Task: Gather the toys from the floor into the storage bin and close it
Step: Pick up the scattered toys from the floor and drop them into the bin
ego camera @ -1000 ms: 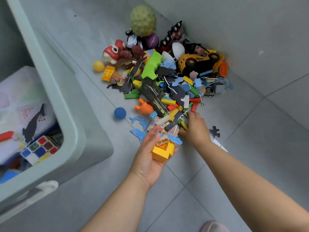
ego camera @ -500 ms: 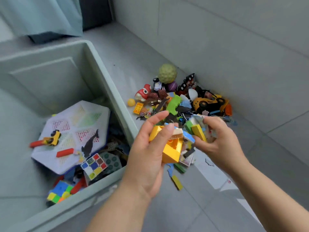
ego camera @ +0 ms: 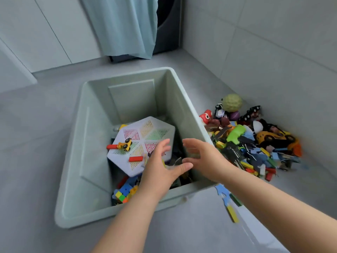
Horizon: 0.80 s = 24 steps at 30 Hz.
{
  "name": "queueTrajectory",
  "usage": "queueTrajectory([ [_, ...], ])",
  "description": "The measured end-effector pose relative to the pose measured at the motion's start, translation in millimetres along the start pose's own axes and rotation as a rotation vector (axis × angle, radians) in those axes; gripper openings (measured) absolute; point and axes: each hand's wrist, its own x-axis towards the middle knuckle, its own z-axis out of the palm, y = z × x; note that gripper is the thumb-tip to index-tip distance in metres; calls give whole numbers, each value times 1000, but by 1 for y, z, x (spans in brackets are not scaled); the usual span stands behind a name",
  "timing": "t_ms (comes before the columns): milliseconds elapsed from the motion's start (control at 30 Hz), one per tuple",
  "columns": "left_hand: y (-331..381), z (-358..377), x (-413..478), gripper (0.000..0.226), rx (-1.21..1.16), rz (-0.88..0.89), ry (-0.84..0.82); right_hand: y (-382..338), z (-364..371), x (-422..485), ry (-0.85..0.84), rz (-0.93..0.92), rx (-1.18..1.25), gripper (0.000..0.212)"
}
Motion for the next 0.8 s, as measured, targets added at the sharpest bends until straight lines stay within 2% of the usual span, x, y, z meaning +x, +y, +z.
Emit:
queueTrajectory([
  [100, 23, 34, -9, 71, -213, 157, -63, 23, -37, -38, 240, -55, 124, 30],
  [200, 36, 91, -21, 63, -338, 225, -334, 76, -68, -80, 467, 48, 200, 28],
  [300, 11, 161, -36, 50, -251, 9, -627, 178, -80, -120, 650, 388, 267, 30],
  [367, -23, 197, -42, 46, -162, -205, -716, 248, -77, -144, 674, 656, 313, 23],
  [467, -68, 236, -35, 51, -63, -394, -643, 322, -69, -159, 582, 873, 251, 43],
  [533, -87, 257, -28, 51, -52, -472, -557, 351, -67, -150, 538, 891, 180, 59],
  [600, -100, 276, -24, 42, -95, -528, -498, 374, -65, -135, 516, 860, 101, 67],
  [700, -111, 291, -20, 35, -122, -506, -393, 395, -61, -117, 499, 759, -43, 50],
  [800, -122, 292, -6, 35, 39, -380, -193, 403, -66, -105, 452, 658, -73, 35],
])
